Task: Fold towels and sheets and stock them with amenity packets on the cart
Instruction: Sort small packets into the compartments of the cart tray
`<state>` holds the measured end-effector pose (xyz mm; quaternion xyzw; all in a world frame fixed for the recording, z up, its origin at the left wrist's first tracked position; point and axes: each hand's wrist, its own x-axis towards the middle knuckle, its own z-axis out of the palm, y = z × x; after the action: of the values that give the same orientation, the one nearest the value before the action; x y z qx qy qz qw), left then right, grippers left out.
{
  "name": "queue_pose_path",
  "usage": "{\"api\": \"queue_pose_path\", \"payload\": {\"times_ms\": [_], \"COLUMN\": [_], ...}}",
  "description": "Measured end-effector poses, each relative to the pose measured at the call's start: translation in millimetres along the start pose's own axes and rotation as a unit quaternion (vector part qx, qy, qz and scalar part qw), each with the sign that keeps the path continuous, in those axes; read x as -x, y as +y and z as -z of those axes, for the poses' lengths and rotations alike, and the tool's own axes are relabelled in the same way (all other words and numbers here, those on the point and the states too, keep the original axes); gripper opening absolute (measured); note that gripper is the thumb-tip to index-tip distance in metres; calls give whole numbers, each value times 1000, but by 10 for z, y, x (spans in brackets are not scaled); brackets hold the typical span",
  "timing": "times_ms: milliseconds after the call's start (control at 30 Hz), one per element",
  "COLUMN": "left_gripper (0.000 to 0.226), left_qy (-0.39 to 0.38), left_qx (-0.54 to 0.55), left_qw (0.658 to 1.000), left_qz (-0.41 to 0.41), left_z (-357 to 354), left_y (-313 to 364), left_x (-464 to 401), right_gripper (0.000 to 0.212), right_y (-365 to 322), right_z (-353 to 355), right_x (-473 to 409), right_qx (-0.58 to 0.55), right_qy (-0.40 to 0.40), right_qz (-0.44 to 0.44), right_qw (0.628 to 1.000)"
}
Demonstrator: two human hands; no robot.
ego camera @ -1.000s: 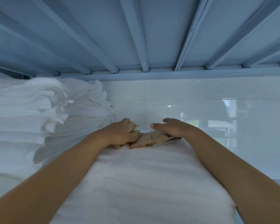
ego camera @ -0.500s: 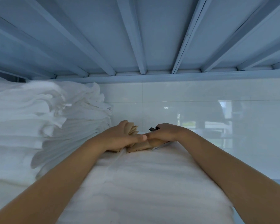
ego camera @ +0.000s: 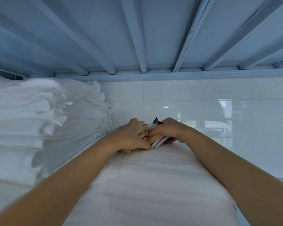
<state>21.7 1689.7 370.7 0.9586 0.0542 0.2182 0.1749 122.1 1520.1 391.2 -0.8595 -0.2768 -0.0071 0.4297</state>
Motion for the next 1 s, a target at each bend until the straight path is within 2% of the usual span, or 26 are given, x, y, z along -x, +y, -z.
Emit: {"api": "queue_pose_path", "payload": {"times_ms": [200,433,600,733,833,1000], "left_gripper": [122,132,126,125,120,119], "left_qy": [23,19,80,104,131,157], "left_qx": [53,99,68,105,147,174], "left_qw": [998,994,994,987,974,958], "left_qz": [-10,-47,-39,-71,-113,-164], "left_z": [-13,-46,-136,-118,-102,-43], "left_y": [-55,11,-14,-70,-95,-97], "left_x": [6,76,64,94,139,166], "right_gripper": [30,36,21,32,40,38], "right_y": [-95,-202,-266,-311,-387,-459], "right_z": [-47,-101,-169,-190,-224,-259], "right_x": [68,233,316,442,545,708], "right_qx": [-22,-101,-91,-131,-131,-133], "right_qy": [-43,-116,-94,-83,-39,11], "right_qz": [25,78,113,123,139,163], "right_qw": [999,985,985,980,981,978]}}
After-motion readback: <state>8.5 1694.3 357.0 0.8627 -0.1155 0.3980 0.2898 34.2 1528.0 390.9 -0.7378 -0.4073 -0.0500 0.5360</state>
